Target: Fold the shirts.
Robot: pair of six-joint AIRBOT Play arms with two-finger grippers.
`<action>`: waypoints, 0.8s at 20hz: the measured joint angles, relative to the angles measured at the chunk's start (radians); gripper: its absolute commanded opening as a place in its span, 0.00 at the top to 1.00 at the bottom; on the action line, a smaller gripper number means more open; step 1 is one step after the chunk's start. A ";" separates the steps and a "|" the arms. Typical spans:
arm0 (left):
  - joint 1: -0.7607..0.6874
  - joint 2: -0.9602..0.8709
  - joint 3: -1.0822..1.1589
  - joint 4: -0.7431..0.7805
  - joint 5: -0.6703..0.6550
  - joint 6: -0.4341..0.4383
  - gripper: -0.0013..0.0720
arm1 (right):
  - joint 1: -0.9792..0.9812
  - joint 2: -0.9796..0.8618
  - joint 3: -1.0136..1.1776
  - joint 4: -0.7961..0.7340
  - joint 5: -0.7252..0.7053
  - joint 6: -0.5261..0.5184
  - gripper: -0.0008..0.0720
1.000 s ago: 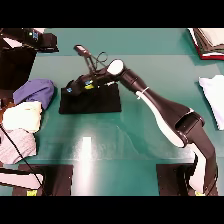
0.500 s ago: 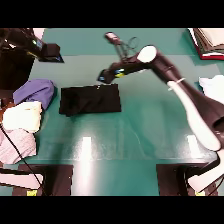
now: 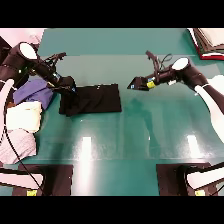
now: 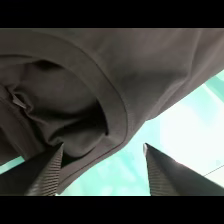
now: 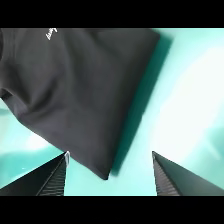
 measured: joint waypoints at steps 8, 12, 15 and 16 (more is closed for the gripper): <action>0.001 0.002 -0.016 -0.055 0.036 0.015 0.49 | 0.103 -0.177 -0.001 0.206 -0.039 0.005 0.18; 0.001 0.002 0.047 -0.060 0.029 0.027 0.49 | 0.182 -0.251 0.070 0.240 -0.083 0.026 0.18; 0.002 0.003 0.117 -0.063 0.013 0.031 0.49 | 0.232 -0.299 0.133 0.243 -0.100 0.033 0.47; 0.001 0.003 0.139 -0.064 0.006 0.031 0.49 | 0.245 -0.312 0.153 0.237 -0.108 0.034 0.62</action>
